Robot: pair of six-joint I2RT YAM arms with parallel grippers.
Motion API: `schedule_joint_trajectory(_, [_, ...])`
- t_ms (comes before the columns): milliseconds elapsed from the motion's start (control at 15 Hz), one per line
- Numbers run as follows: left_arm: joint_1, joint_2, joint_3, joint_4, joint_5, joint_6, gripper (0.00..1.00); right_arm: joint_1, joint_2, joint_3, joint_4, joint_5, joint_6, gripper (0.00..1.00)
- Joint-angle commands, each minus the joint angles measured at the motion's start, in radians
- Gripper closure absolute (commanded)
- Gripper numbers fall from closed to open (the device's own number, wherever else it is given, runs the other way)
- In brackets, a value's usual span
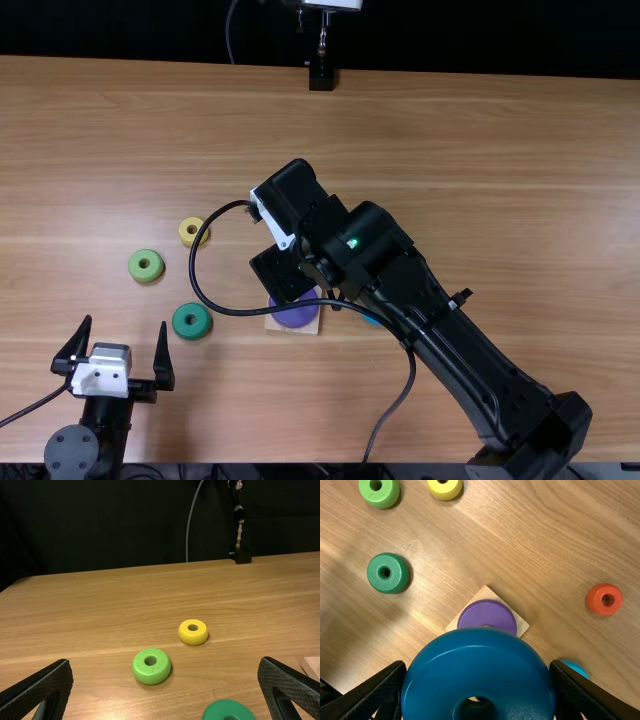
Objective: Build the Hanoi tower: stack the rings onto the peg from bottom to top in this color order: purple, dark blue, light blue, dark green, light green, yellow, orange.
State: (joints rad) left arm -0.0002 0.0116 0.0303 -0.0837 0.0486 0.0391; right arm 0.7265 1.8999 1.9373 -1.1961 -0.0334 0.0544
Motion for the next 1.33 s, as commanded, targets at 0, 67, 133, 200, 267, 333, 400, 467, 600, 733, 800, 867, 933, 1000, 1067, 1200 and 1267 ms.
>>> schedule_joint_trajectory(0, [-0.007,-0.012,-0.030,-0.003,-0.006,0.000,0.00,0.008,0.019,-0.011,0.000,-0.002,0.005,1.00])
schedule_joint_trajectory(67, [-0.007,-0.012,-0.030,-0.003,-0.006,0.000,0.00,0.008,0.019,-0.011,-0.001,-0.002,0.005,1.00])
schedule_joint_trajectory(133, [-0.007,-0.012,-0.030,-0.003,-0.006,0.000,0.00,0.008,0.018,-0.018,-0.001,-0.002,0.005,1.00])
schedule_joint_trajectory(200, [-0.007,-0.012,-0.030,-0.003,-0.006,0.000,0.00,0.007,0.018,-0.026,-0.001,-0.002,0.005,1.00])
schedule_joint_trajectory(267, [-0.007,-0.012,-0.030,-0.003,-0.006,0.000,0.00,0.005,0.018,-0.032,-0.001,-0.002,0.005,1.00])
schedule_joint_trajectory(333, [-0.007,-0.012,-0.030,-0.003,-0.006,0.000,0.00,0.005,0.018,-0.038,-0.001,-0.002,0.005,1.00])
schedule_joint_trajectory(400, [-0.007,-0.012,-0.030,-0.003,-0.006,0.000,0.00,0.005,0.018,-0.040,-0.001,-0.002,0.005,1.00])
schedule_joint_trajectory(467, [-0.007,-0.012,-0.030,-0.003,-0.006,0.000,0.00,0.005,0.018,-0.040,-0.001,-0.002,0.005,1.00])
schedule_joint_trajectory(600, [-0.007,-0.012,-0.030,-0.003,-0.006,0.000,0.00,0.005,0.018,-0.038,-0.001,-0.002,0.005,1.00])
schedule_joint_trajectory(733, [-0.007,-0.012,-0.030,-0.003,-0.006,0.000,0.00,0.005,0.018,-0.031,0.000,0.000,0.008,1.00])
schedule_joint_trajectory(800, [-0.007,-0.012,-0.030,-0.003,-0.006,0.000,0.00,0.005,0.018,-0.029,0.000,0.000,0.008,0.87])
schedule_joint_trajectory(867, [-0.007,-0.012,-0.030,-0.003,-0.006,0.000,0.00,0.005,0.018,-0.029,0.000,0.000,0.008,0.55])
schedule_joint_trajectory(933, [-0.007,-0.012,-0.030,-0.003,-0.006,0.000,0.00,0.007,0.018,-0.034,0.002,0.004,0.006,0.12])
schedule_joint_trajectory(1000, [-0.007,-0.012,-0.030,-0.003,-0.006,0.000,0.00,0.007,0.018,-0.035,0.002,0.004,0.005,0.00])
schedule_joint_trajectory(1067, [-0.007,-0.012,-0.030,-0.003,-0.006,0.000,0.00,0.007,0.018,-0.035,0.010,0.008,0.005,0.00])
schedule_joint_trajectory(1200, [-0.007,-0.012,-0.030,-0.003,-0.006,0.000,0.00,0.007,0.018,-0.026,0.015,0.006,0.006,0.00])
schedule_joint_trajectory(1267, [-0.007,-0.012,-0.030,-0.003,-0.006,0.000,0.00,0.007,0.018,-0.023,0.015,0.006,0.006,0.00])
